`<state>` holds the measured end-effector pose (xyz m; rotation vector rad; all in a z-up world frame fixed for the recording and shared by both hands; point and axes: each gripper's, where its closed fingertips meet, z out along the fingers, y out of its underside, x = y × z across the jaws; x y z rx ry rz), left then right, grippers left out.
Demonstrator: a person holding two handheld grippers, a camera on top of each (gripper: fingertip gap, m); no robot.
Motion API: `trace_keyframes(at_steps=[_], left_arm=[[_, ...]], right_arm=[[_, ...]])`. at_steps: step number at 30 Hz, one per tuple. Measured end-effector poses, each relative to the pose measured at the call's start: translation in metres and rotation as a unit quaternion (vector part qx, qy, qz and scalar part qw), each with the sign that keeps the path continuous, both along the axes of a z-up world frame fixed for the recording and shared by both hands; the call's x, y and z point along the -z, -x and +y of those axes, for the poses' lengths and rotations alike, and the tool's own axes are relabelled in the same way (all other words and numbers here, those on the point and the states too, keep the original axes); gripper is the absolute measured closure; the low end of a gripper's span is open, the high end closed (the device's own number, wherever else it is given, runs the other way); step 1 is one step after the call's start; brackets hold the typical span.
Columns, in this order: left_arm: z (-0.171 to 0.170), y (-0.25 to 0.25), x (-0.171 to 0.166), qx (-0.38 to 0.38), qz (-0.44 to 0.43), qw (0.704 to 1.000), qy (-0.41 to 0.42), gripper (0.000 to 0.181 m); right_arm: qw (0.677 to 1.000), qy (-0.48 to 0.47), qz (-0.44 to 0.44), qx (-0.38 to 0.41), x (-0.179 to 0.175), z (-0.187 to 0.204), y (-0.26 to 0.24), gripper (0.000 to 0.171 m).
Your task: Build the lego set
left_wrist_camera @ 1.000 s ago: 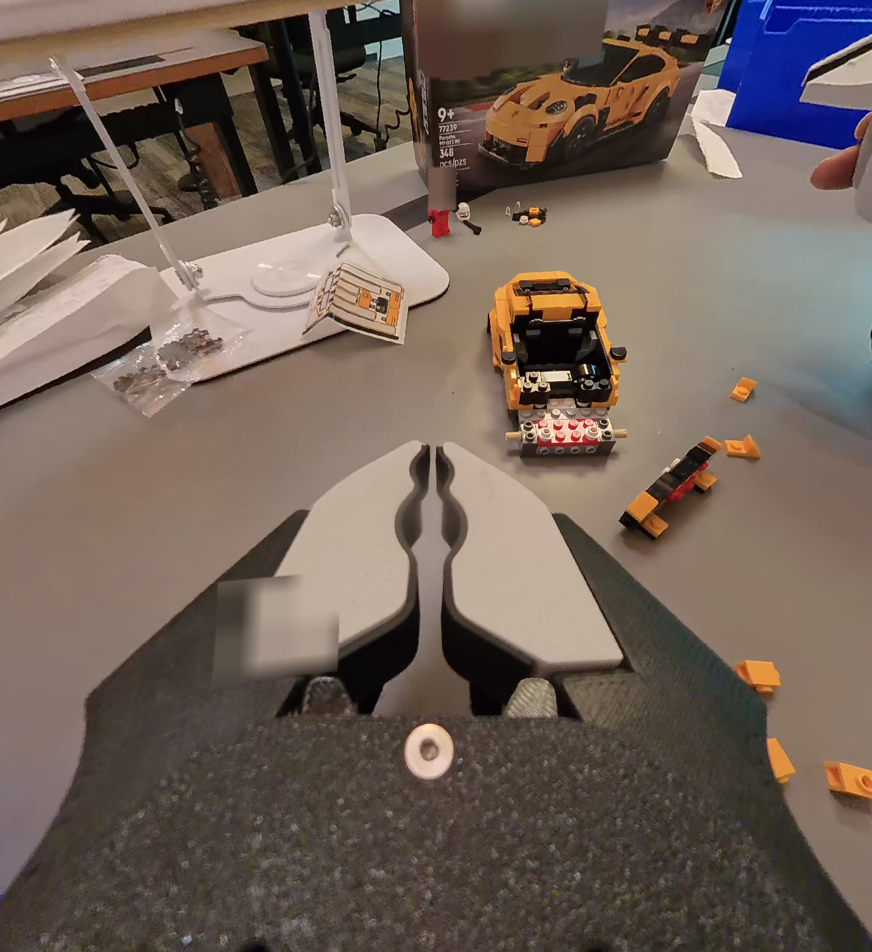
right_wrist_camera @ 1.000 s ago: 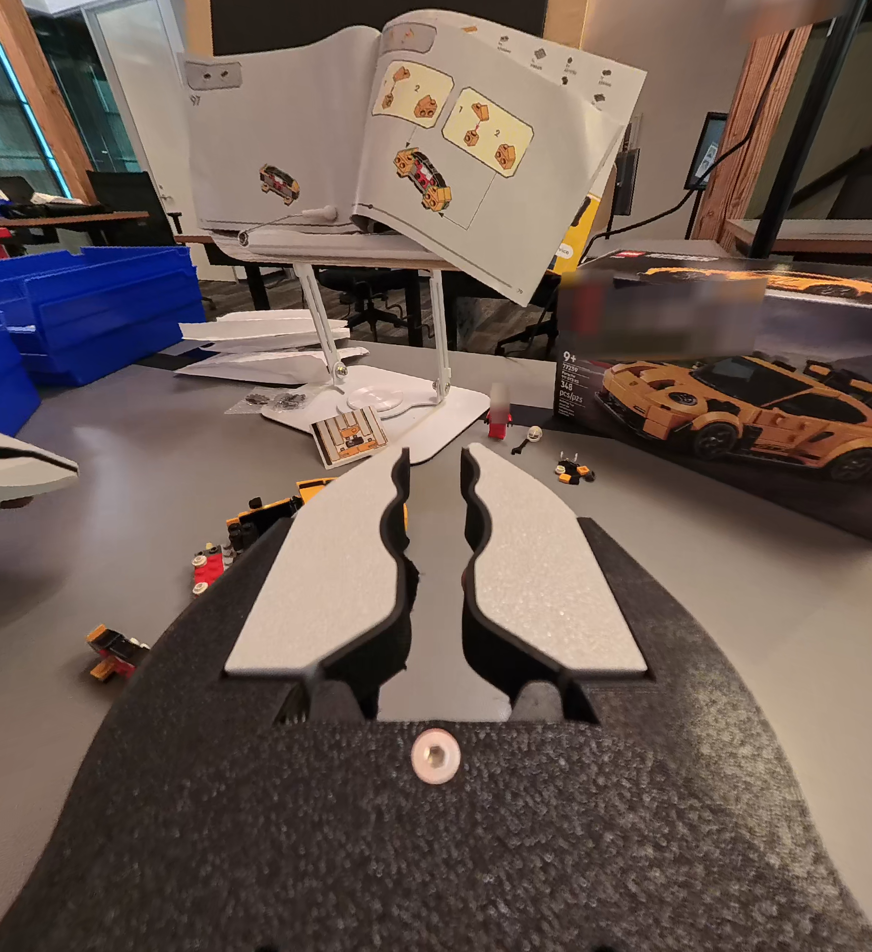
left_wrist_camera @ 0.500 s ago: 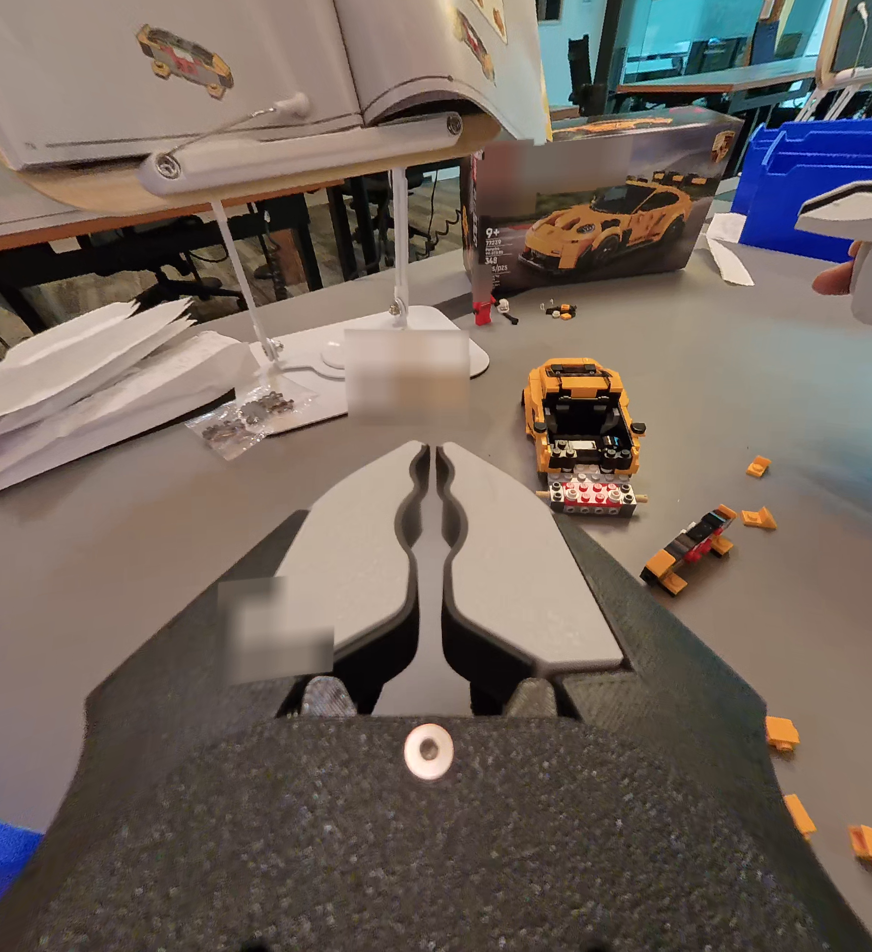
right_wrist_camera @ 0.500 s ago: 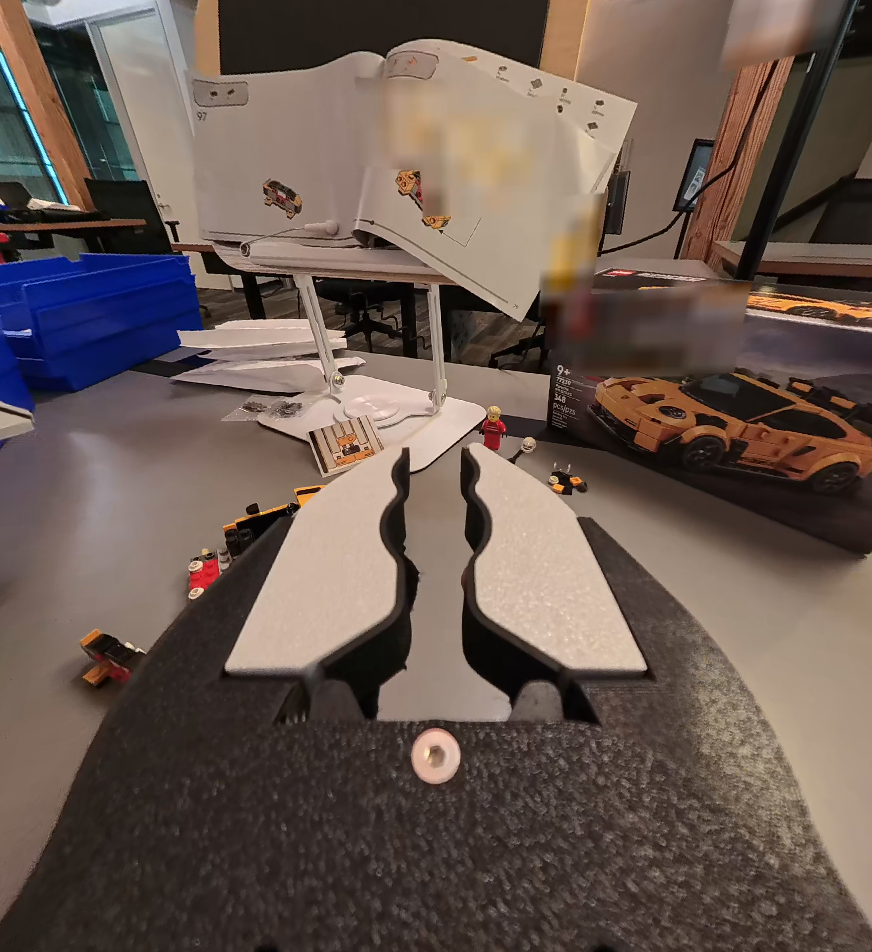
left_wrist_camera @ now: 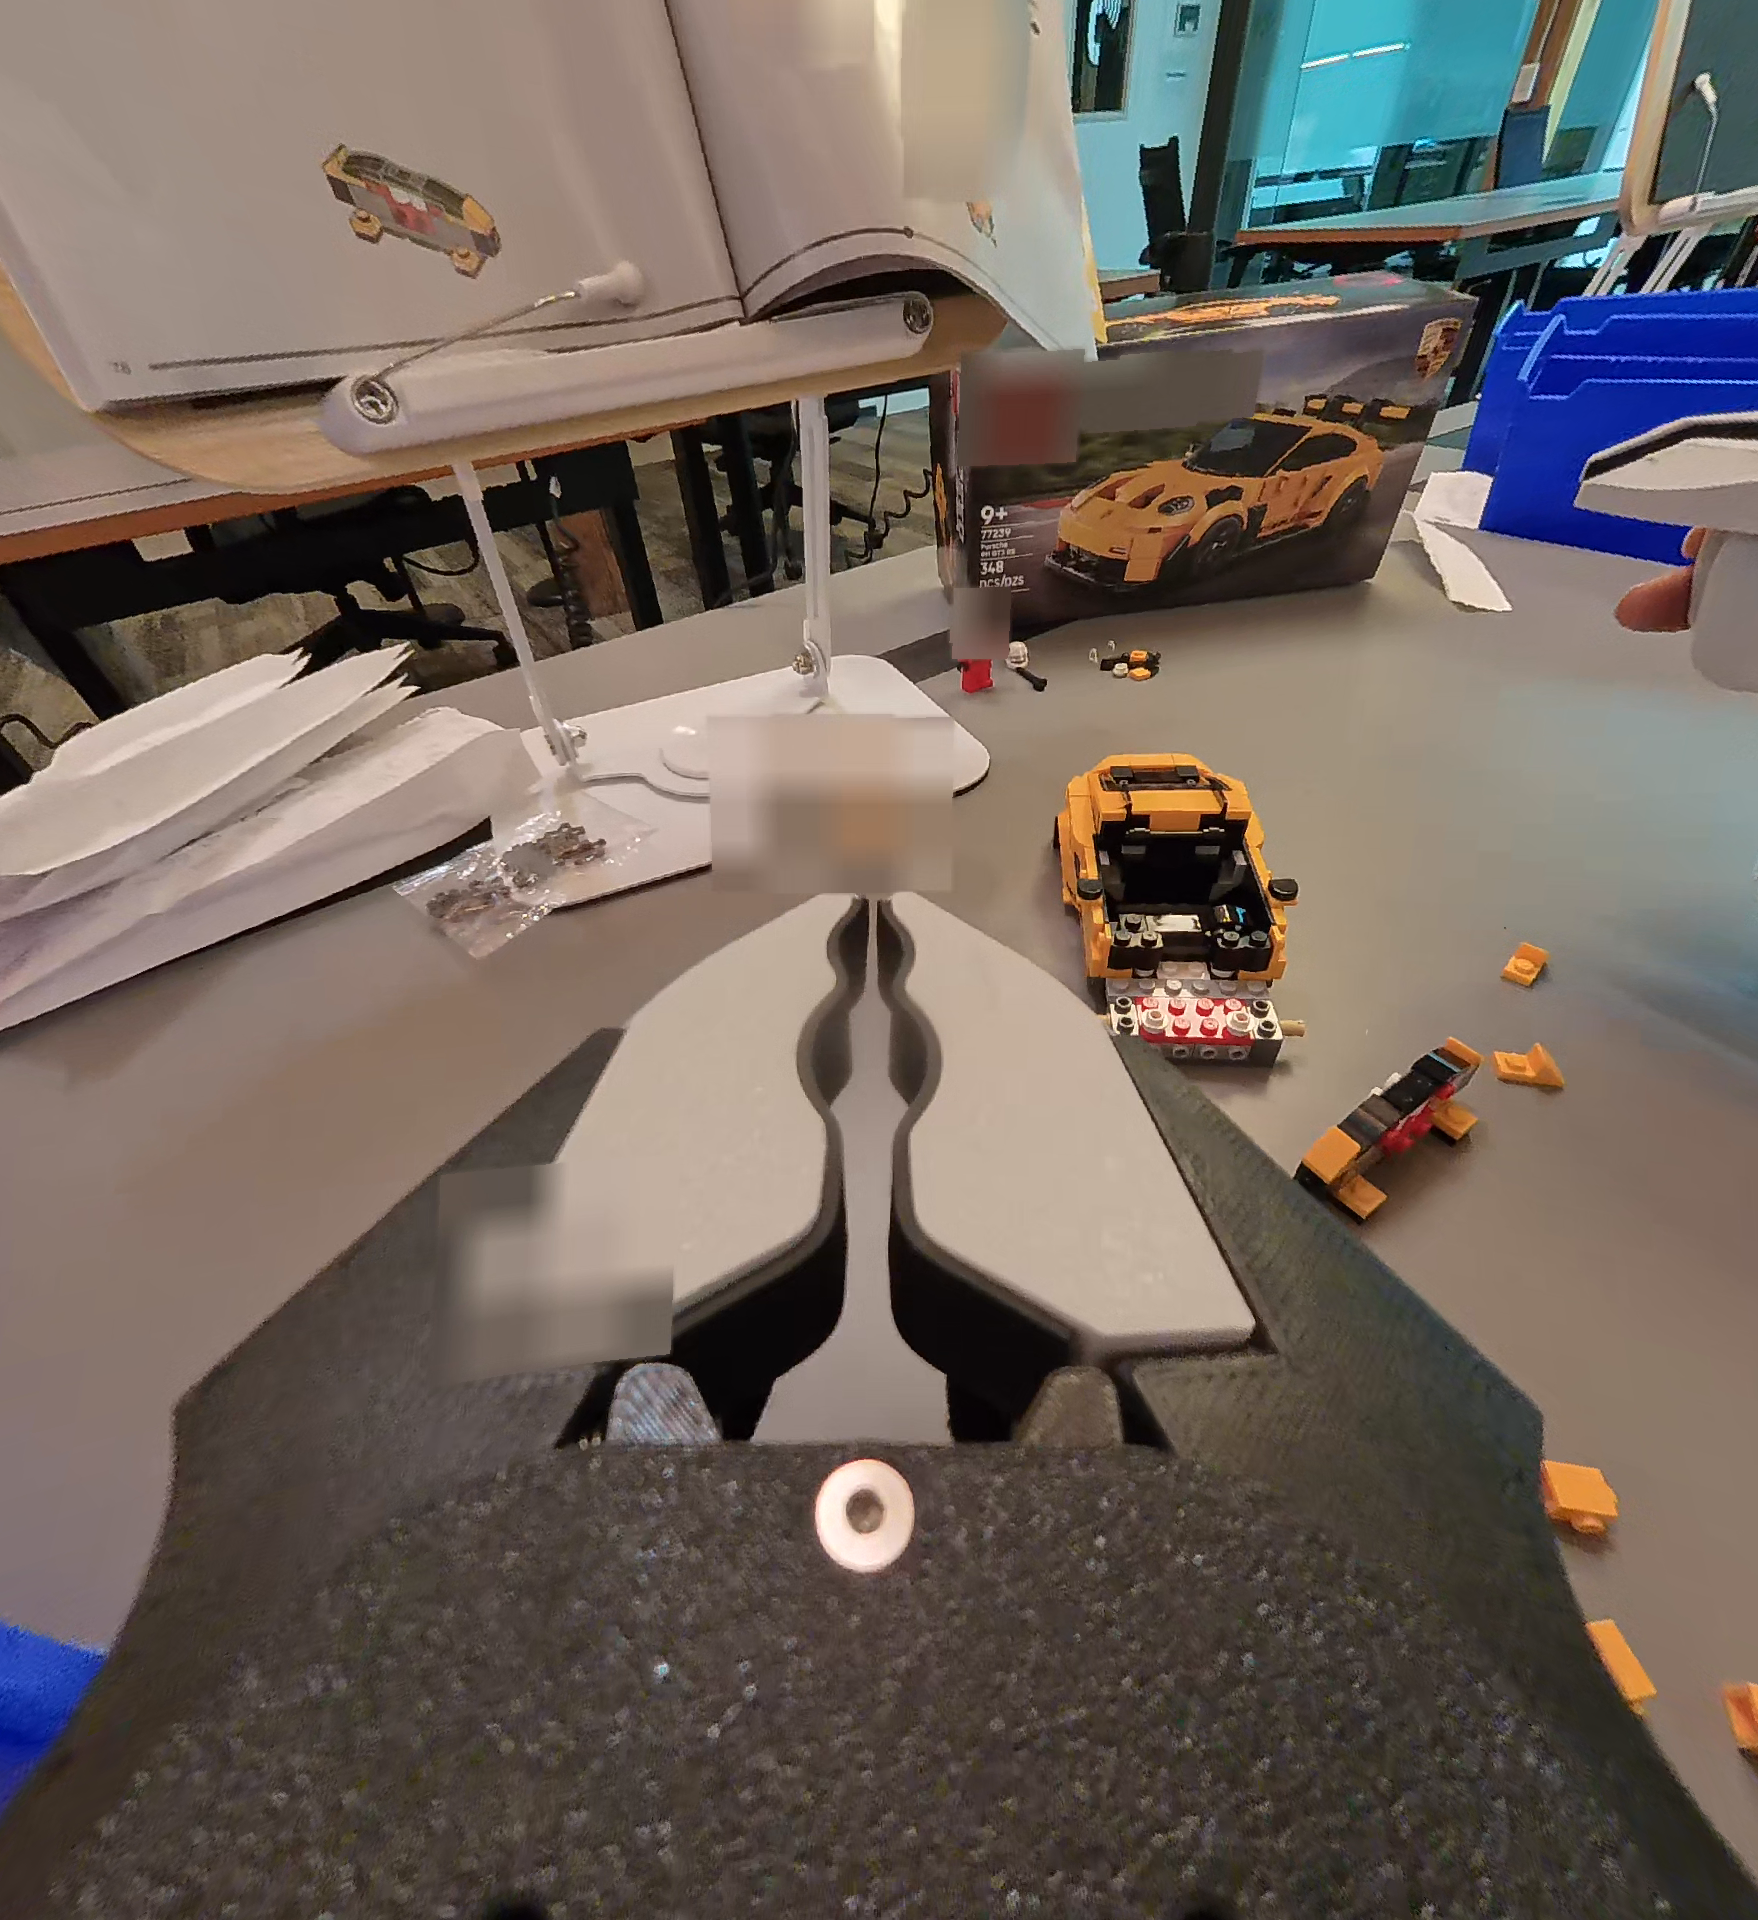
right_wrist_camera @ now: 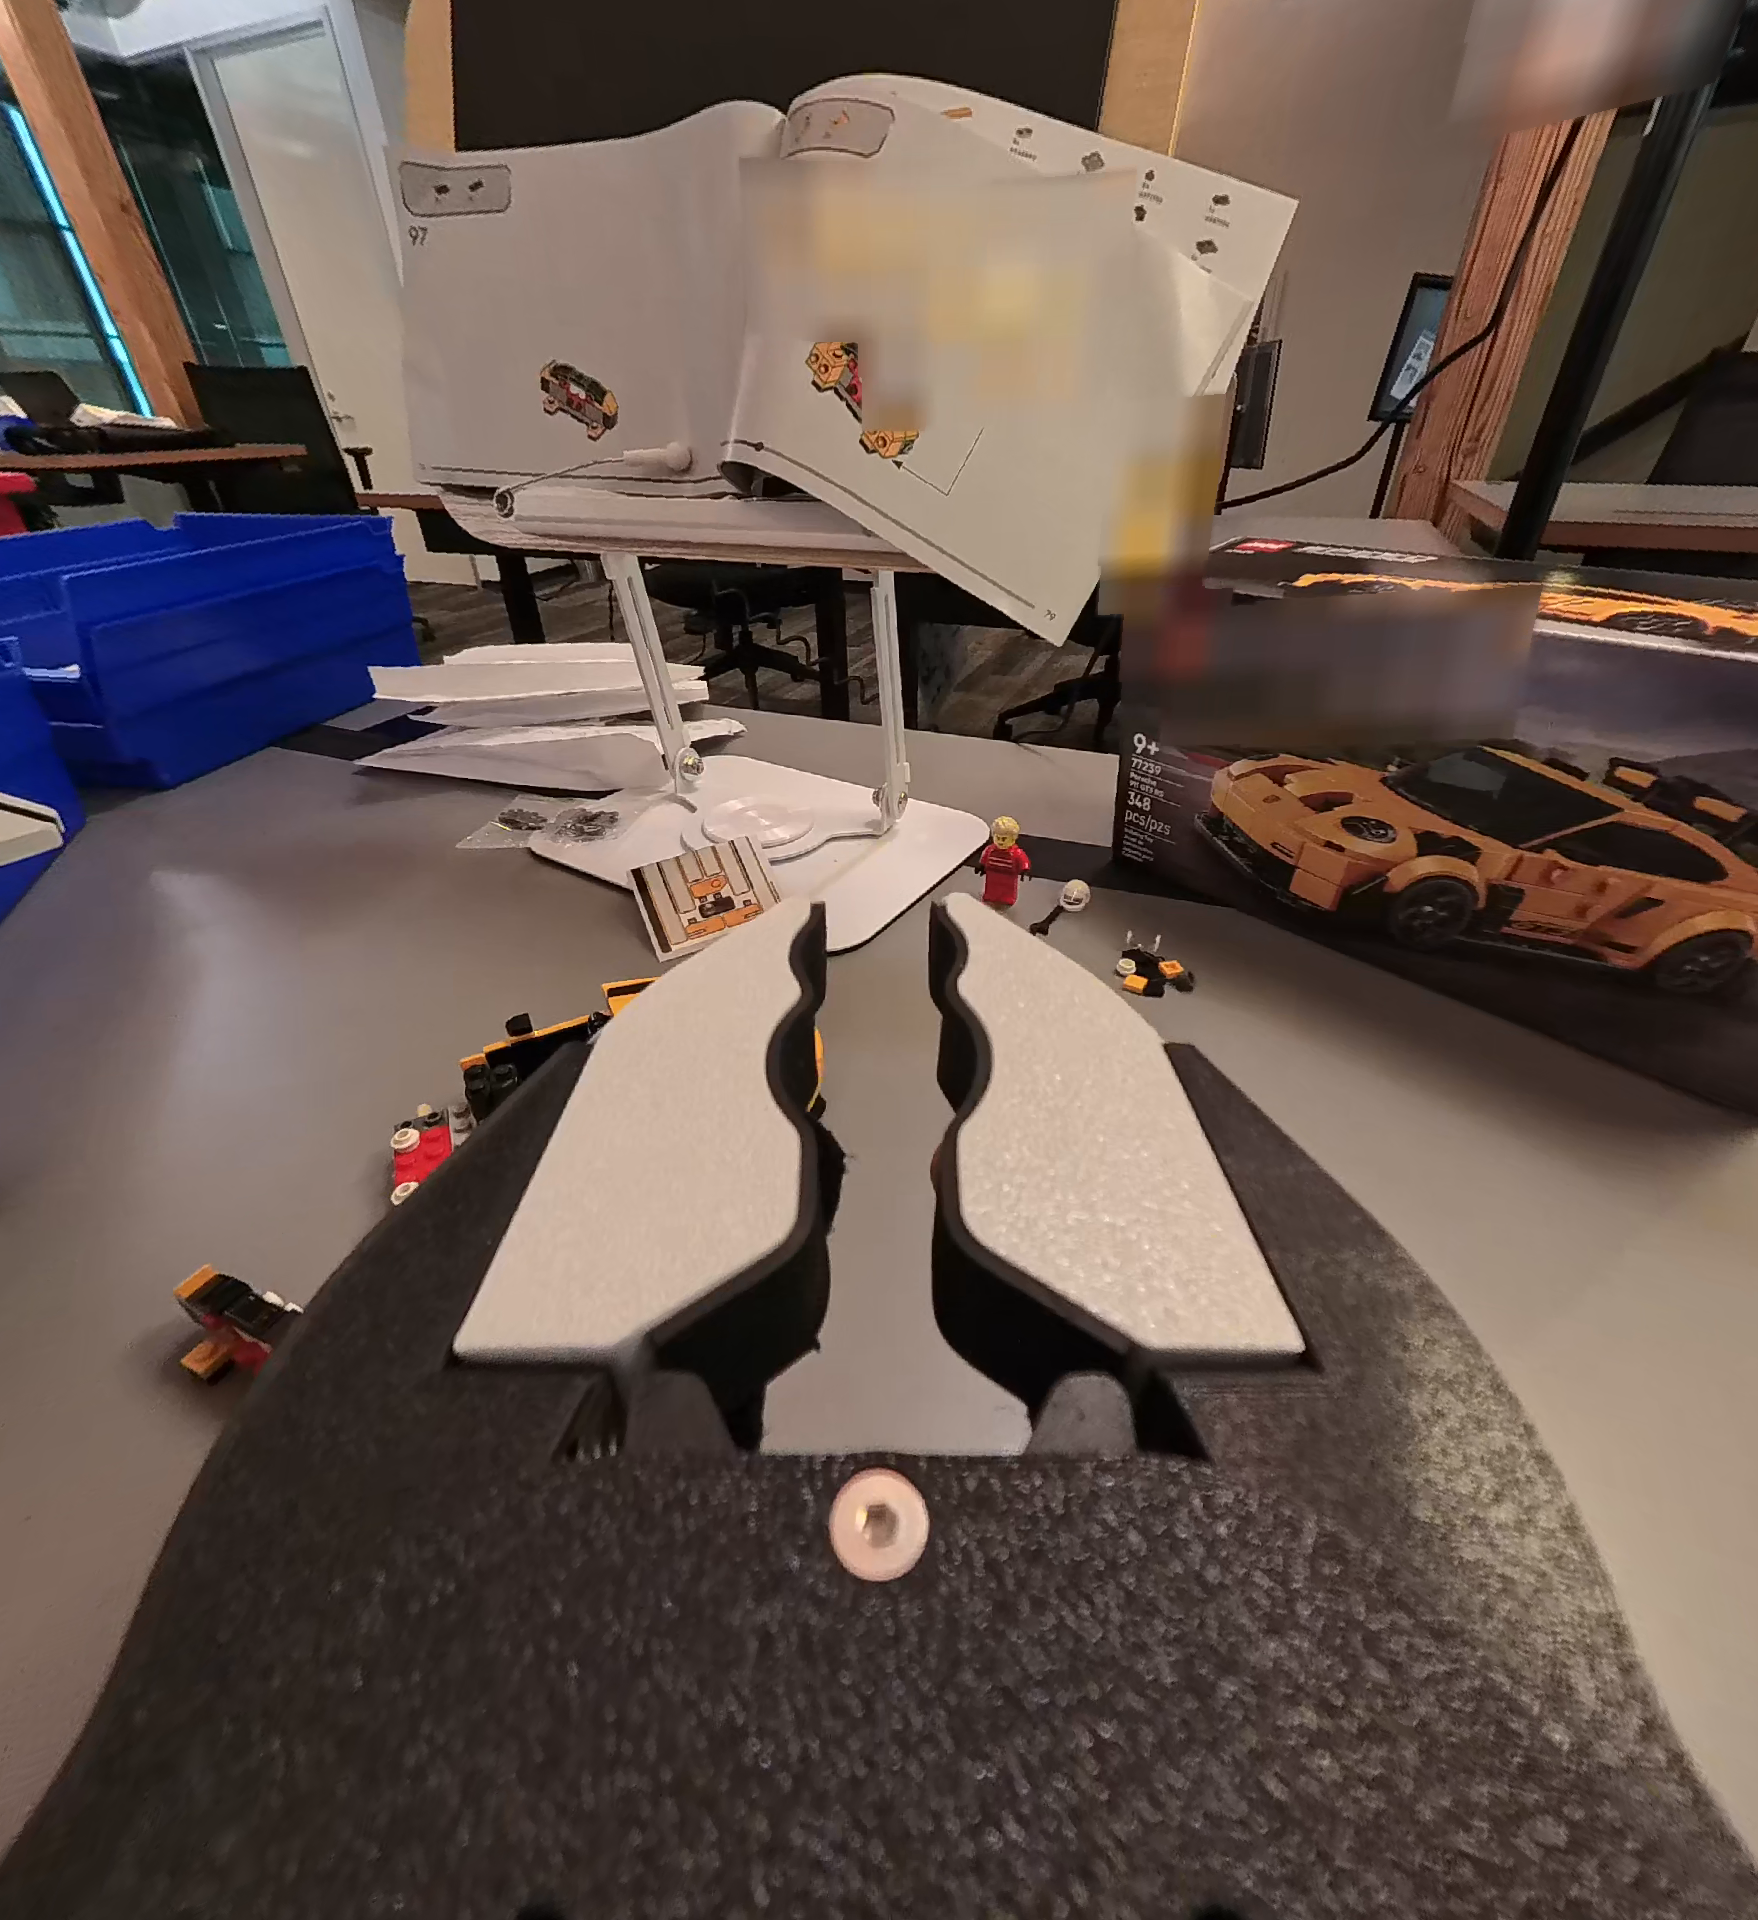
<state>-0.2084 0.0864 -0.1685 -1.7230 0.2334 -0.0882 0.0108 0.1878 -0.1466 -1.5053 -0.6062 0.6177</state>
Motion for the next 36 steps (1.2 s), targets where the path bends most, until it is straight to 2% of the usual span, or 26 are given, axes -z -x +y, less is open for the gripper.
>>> trace_keyframes(at_steps=[15,19,23,26,30,33,36], left_arm=[[0.0,-0.001,-0.001,0.005,0.003,1.0,-0.009,0.18],[0.0,-0.003,-0.005,0.019,-0.013,0.999,-0.023,0.173],[0.001,-0.006,-0.008,0.041,-0.042,0.998,-0.037,0.143],[0.002,-0.003,-0.017,0.039,-0.043,0.996,-0.068,0.124],[0.004,0.002,-0.016,0.021,-0.05,0.996,-0.065,0.098],[0.003,0.001,-0.015,0.023,-0.053,0.997,-0.053,0.107],[-0.002,-0.002,-0.016,0.037,-0.054,0.997,-0.047,0.144]], right_arm=[[1.0,0.002,-0.005,-0.002,0.002,0.0,0.001,0.153],[1.0,0.002,-0.005,-0.003,0.002,0.0,0.001,0.153],[1.0,0.005,-0.006,-0.005,0.003,0.0,0.002,0.151],[1.0,0.01,-0.004,-0.004,0.004,0.001,0.002,0.145],[1.0,0.008,0.018,-0.011,0.0,0.0,0.002,0.14],[0.999,-0.011,0.034,-0.012,-0.008,-0.001,0.0,0.139],[0.999,-0.019,0.023,-0.016,-0.007,-0.003,0.001,0.141]])
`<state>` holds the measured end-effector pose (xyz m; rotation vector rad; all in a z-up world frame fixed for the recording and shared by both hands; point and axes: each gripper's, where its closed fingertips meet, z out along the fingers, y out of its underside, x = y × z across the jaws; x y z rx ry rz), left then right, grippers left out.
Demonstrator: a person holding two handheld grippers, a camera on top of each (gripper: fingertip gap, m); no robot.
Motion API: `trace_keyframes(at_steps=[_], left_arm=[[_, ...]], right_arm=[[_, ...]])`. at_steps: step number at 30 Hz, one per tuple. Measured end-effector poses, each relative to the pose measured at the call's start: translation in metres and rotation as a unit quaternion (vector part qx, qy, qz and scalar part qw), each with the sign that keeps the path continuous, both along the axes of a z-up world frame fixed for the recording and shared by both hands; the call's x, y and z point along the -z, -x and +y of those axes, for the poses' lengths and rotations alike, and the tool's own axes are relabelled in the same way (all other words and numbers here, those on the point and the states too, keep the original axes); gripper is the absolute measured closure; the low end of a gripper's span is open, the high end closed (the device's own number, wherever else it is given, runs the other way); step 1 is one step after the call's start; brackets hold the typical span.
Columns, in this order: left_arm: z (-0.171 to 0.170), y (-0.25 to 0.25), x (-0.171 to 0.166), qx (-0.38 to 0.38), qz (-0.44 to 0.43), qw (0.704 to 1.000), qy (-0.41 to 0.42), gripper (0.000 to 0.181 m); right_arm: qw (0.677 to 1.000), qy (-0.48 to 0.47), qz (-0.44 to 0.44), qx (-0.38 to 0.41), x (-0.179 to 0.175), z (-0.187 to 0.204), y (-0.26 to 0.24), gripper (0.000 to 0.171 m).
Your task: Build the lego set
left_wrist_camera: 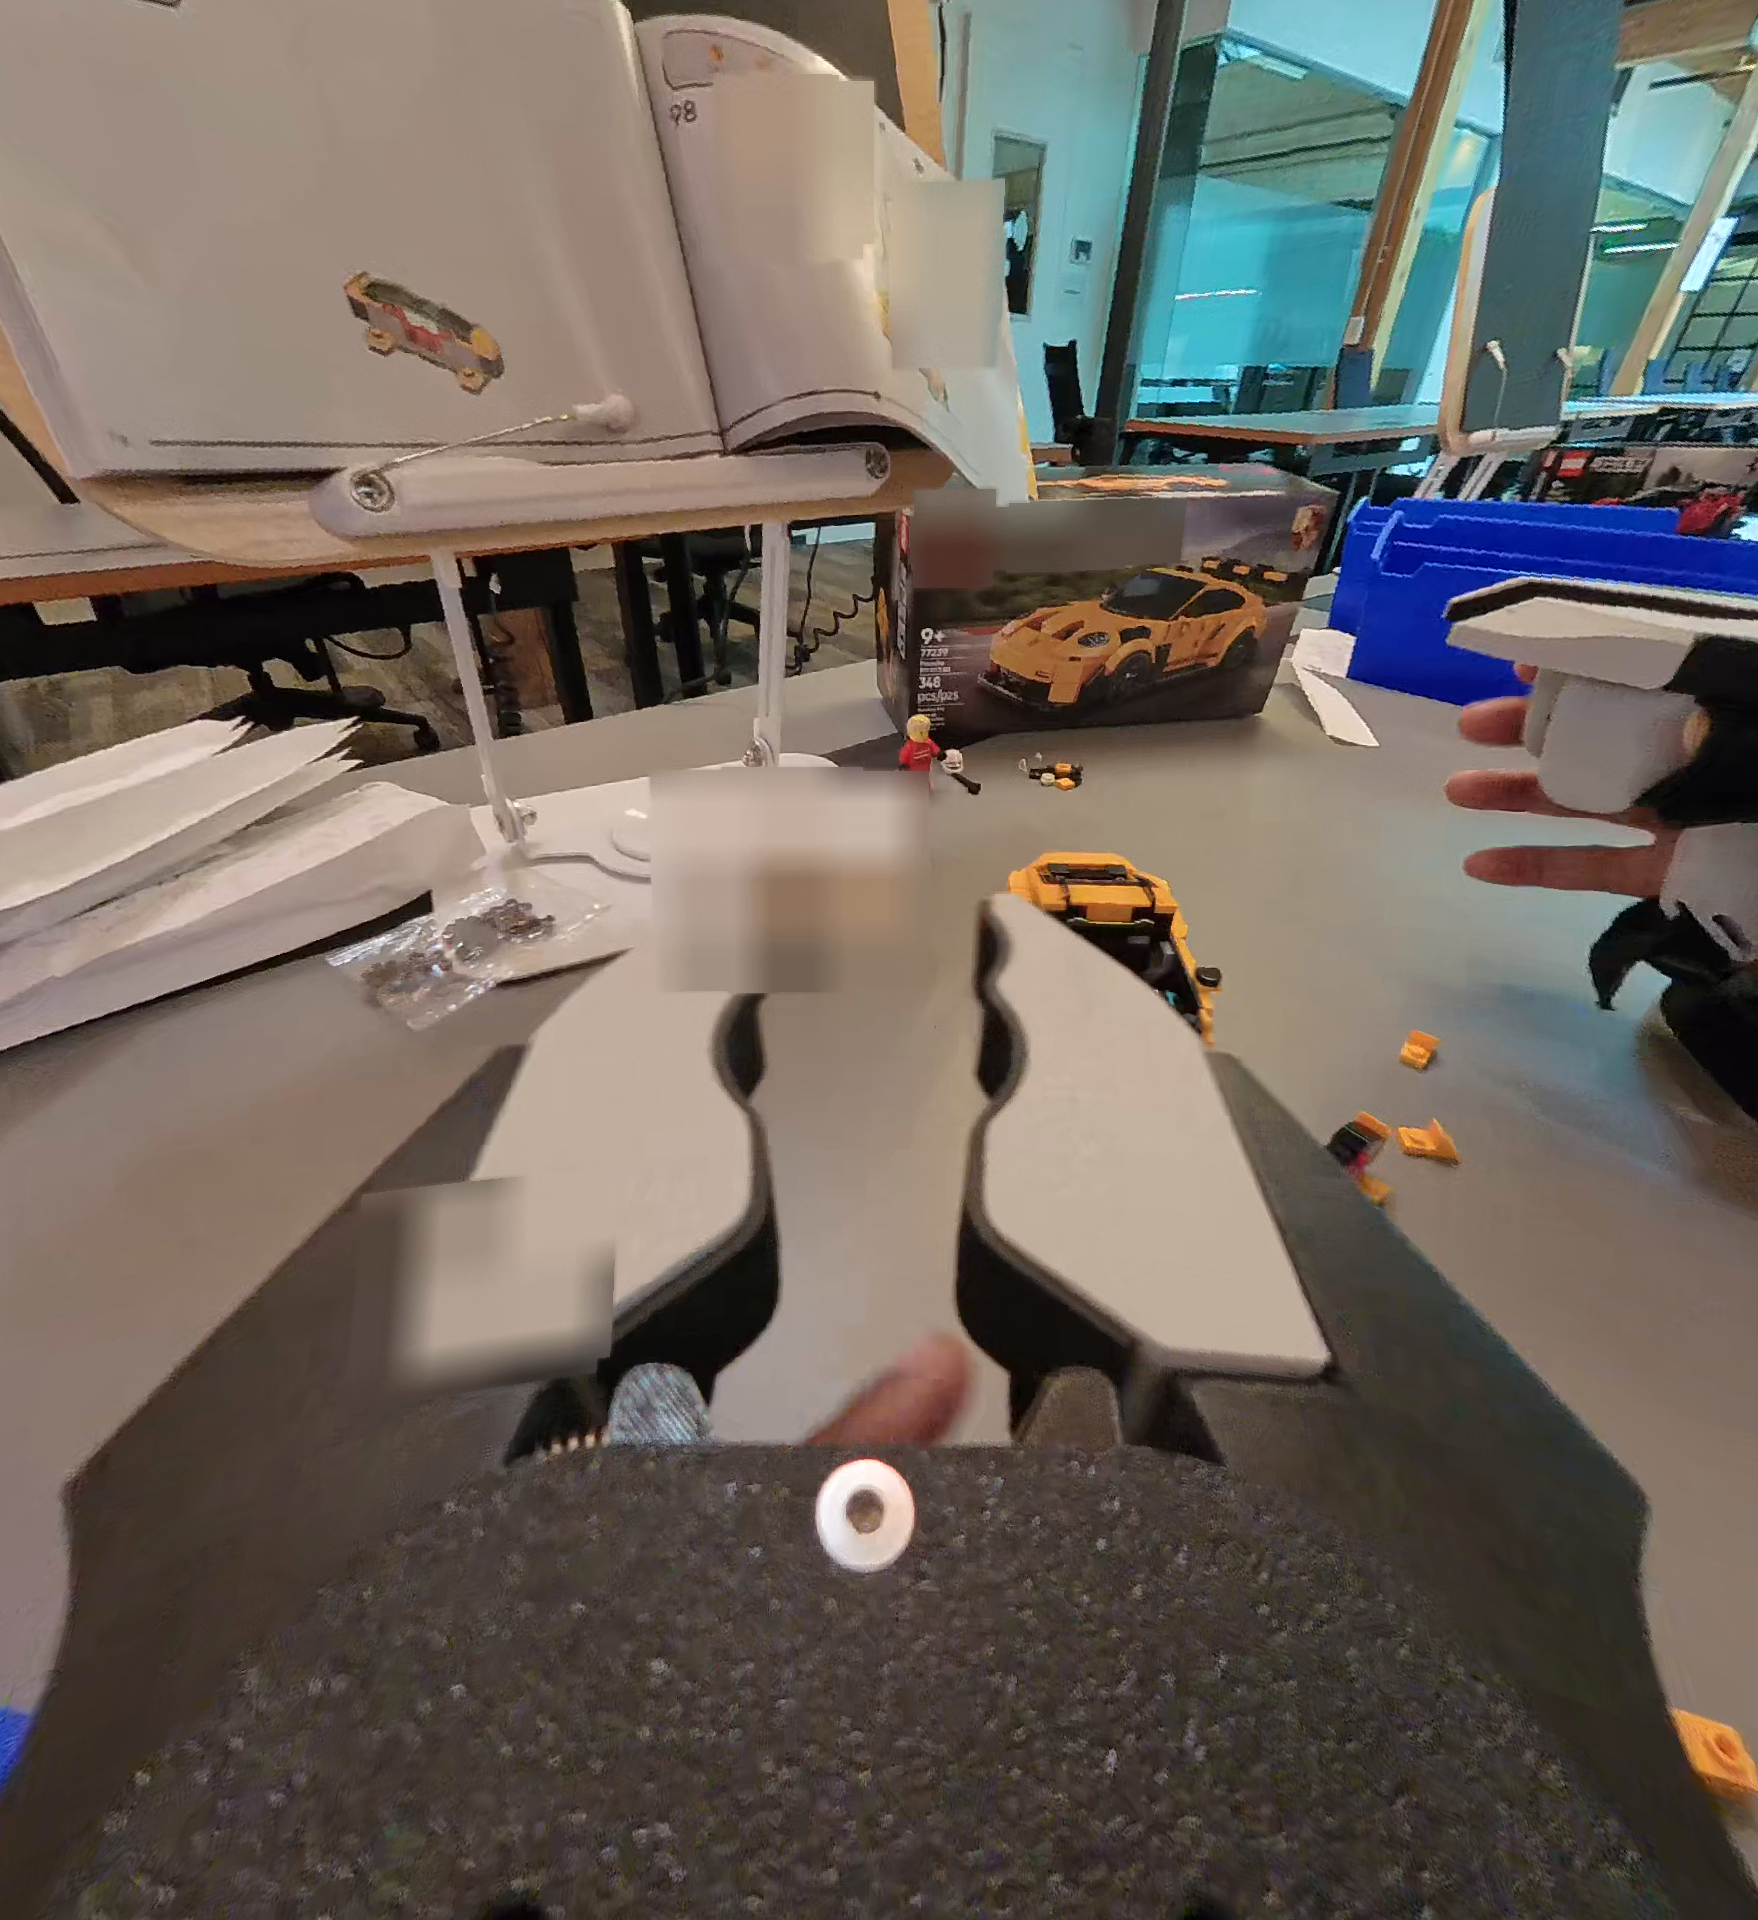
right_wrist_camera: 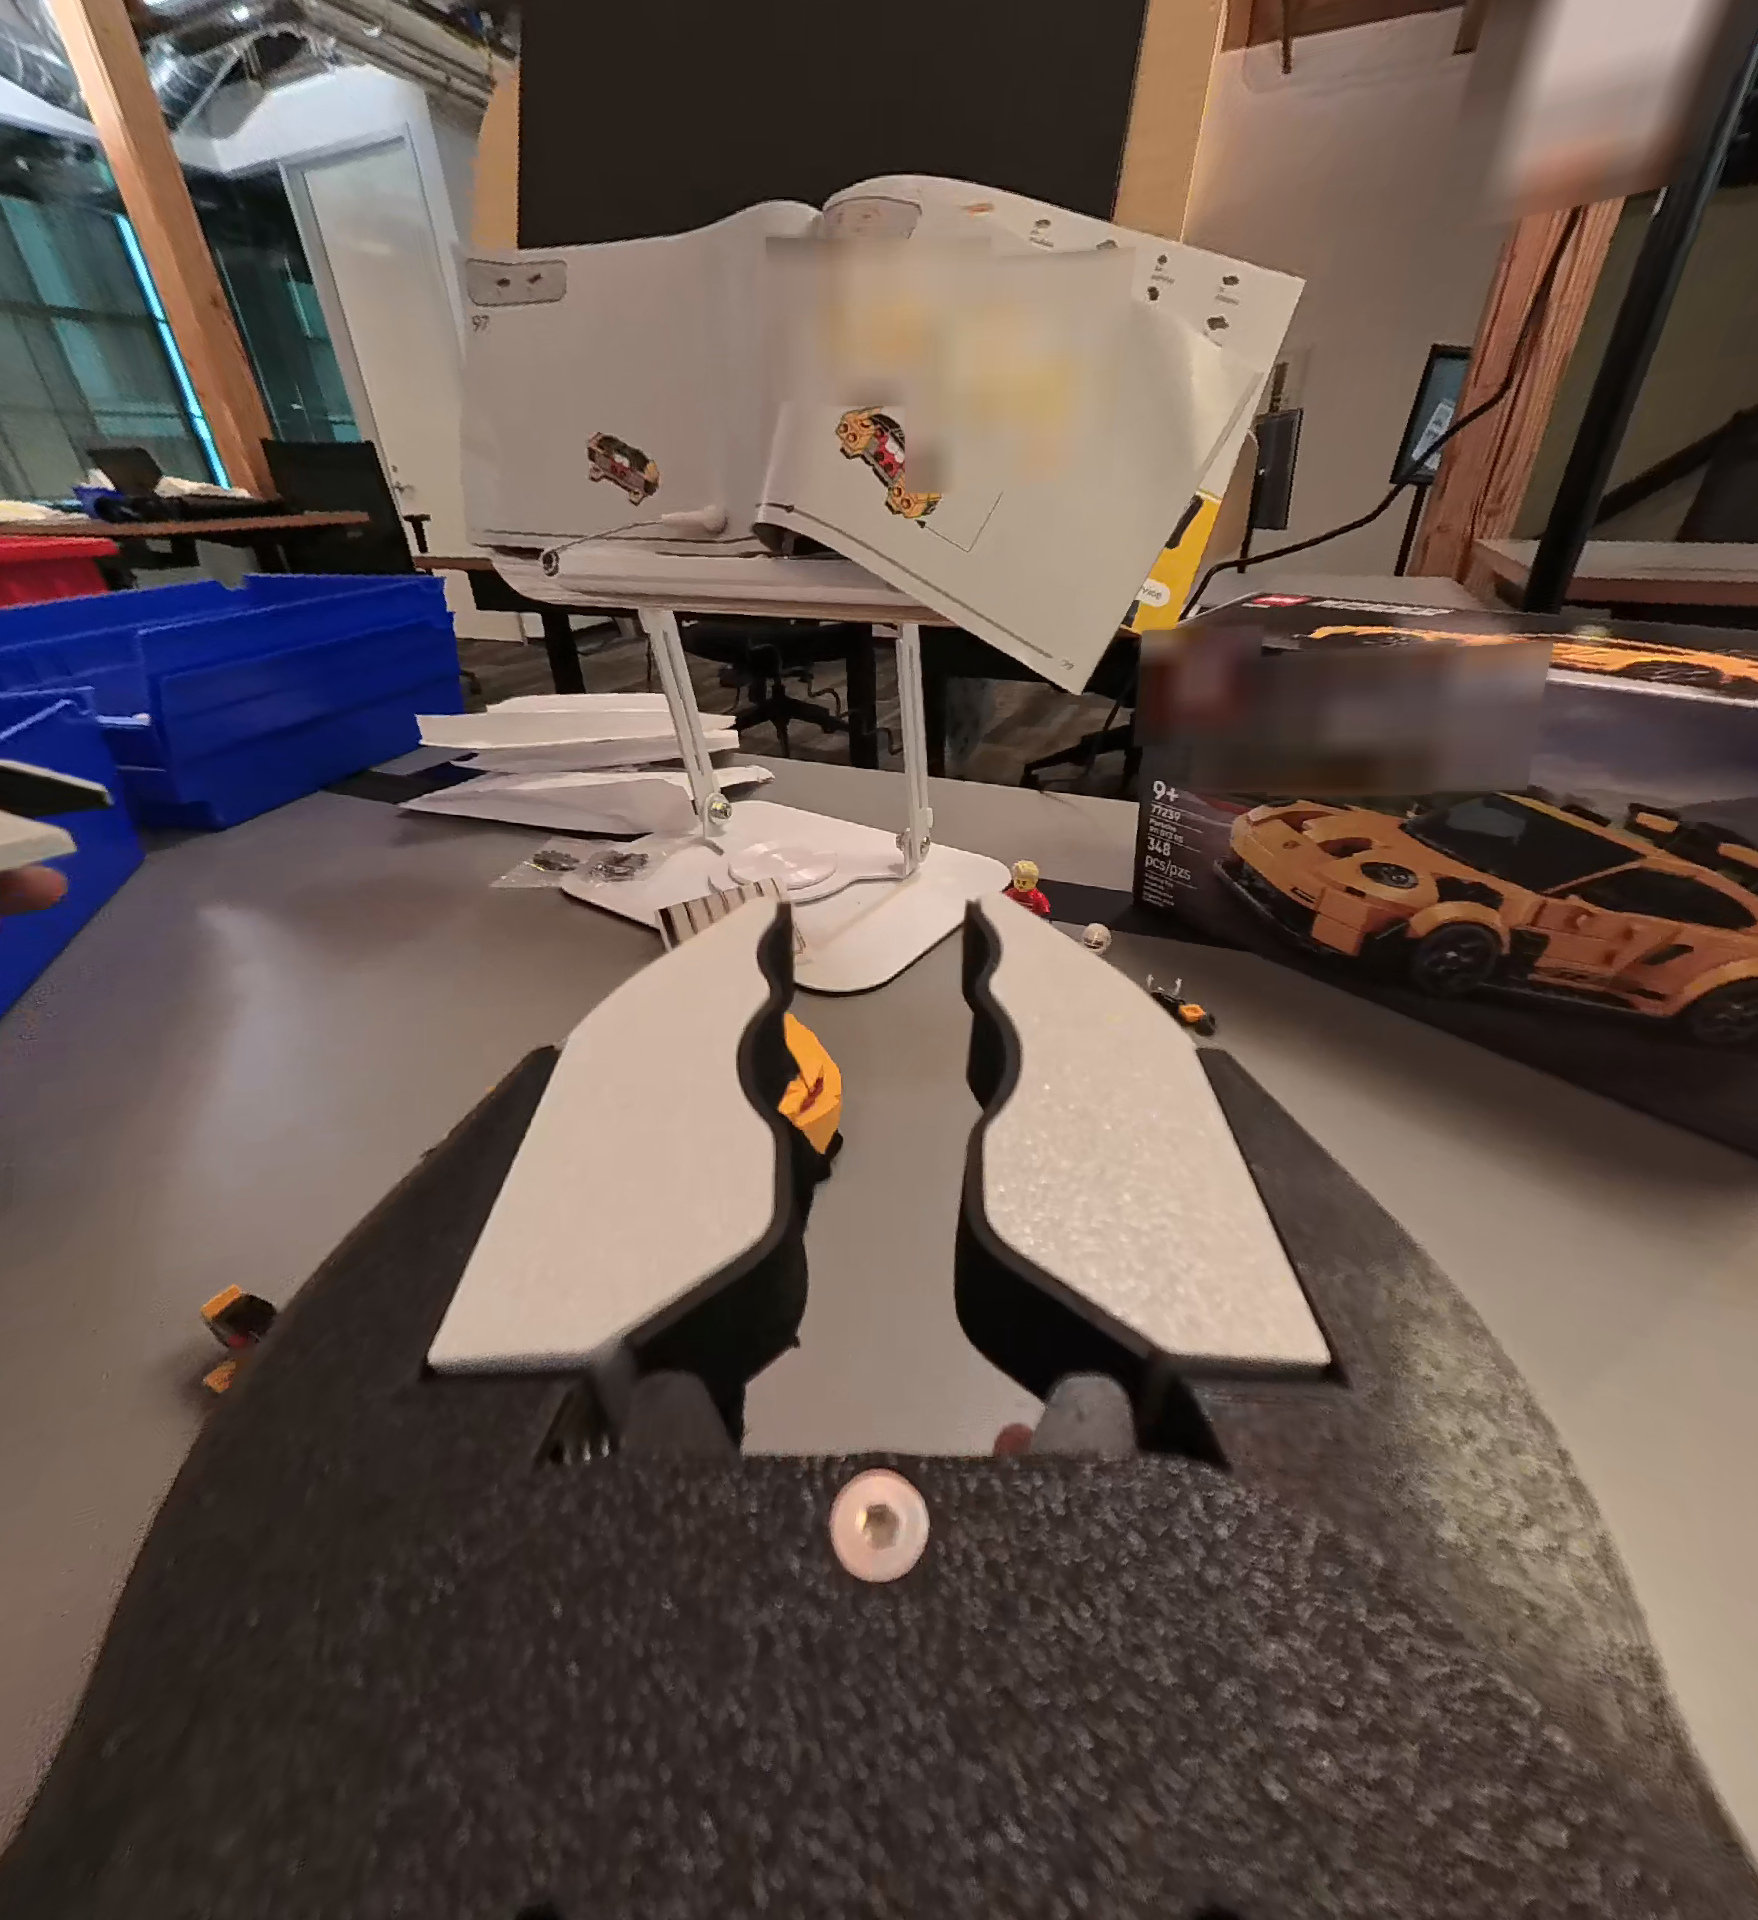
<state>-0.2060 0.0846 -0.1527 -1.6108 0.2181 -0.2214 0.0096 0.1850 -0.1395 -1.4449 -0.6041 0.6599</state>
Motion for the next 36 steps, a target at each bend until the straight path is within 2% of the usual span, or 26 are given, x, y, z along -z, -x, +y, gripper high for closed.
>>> trace_keyframes(at_steps=[3,5,8,9,11,13,15,16,17,18,21,22,26,36], left_arm=[[-0.001,0.001,0.003,0.0,-0.002,1.0,0.016,0.174],[0.0,0.003,0.003,-0.008,0.001,1.0,0.02,0.181],[0.0,0.001,0.004,-0.005,0.026,1.0,0.013,0.181],[0.0,0.0,0.005,-0.004,0.031,0.999,0.008,0.176],[0.003,0.0,0.004,-0.006,0.039,0.999,-0.006,0.154],[0.006,0.0,0.01,-0.005,0.032,0.999,0.008,0.135],[0.007,0.001,0.013,-0.007,0.03,0.999,0.017,0.125],[0.006,0.001,0.013,-0.009,0.034,0.999,0.017,0.126],[0.005,0.001,0.012,-0.011,0.042,0.999,0.014,0.132],[0.004,0.002,0.01,-0.014,0.051,0.999,0.008,0.138],[0.0,0.0,0.01,-0.012,0.073,0.997,0.006,0.175],[0.0,-0.002,0.012,-0.008,0.074,0.997,0.013,0.181],[0.003,0.003,0.018,-0.028,0.062,0.997,0.039,0.181],[0.008,0.015,0.033,-0.084,0.037,0.991,0.102,0.181]], right_arm=[[1.0,-0.002,-0.011,0.001,0.001,-0.001,0.0,0.143],[1.0,0.0,-0.012,-0.002,0.001,-0.002,0.0,0.147],[1.0,0.015,-0.023,-0.011,0.006,-0.003,0.002,0.148],[1.0,0.018,-0.022,-0.013,0.006,-0.004,0.003,0.148],[0.999,0.014,-0.023,-0.021,0.005,-0.006,0.004,0.153],[0.999,0.001,-0.026,-0.042,0.004,-0.013,0.008,0.171],[0.998,-0.005,-0.038,-0.048,0.006,-0.015,0.012,0.168],[0.998,-0.01,-0.045,-0.044,0.008,-0.014,0.013,0.153],[0.998,-0.009,-0.051,-0.037,0.01,-0.012,0.013,0.138],[0.998,-0.005,-0.057,-0.031,0.013,-0.01,0.013,0.133],[0.998,-0.012,-0.06,-0.024,0.012,-0.009,0.012,0.139],[0.998,-0.016,-0.061,-0.021,0.012,-0.009,0.011,0.144],[0.997,-0.015,-0.069,-0.022,0.014,-0.01,0.011,0.171],[0.998,0.002,-0.069,0.013,0.017,-0.001,0.005,0.171]])
